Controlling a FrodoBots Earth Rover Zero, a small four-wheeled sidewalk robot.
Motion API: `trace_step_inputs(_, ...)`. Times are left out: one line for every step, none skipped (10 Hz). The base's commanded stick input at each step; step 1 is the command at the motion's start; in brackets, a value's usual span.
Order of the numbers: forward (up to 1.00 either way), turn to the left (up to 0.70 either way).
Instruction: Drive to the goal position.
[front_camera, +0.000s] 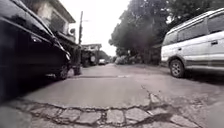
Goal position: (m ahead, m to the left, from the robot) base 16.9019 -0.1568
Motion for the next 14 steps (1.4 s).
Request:
trace_step_inputs(1.0, 0.0)
trace_step_inputs(1.0, 0.0)
trace_step_inputs(1.0, 0.0)
trace_step_inputs(1.0, 0.0)
trace_step_inputs(1.0, 0.0)
trace_step_inputs(1.0, 0.15)
trace_step_inputs(1.0, 0.27)
trace_step_inputs(1.0, 0.07)
trace_step_inputs(1.0, 0.0)
trace_step_inputs(1.0, 0.0)
trace_step_inputs(1.0, 0.0)
trace_step_inputs(1.0, 0.11)
trace_step_inputs(1.0, 0.25)
trace_step_inputs(1.0, 0.27)
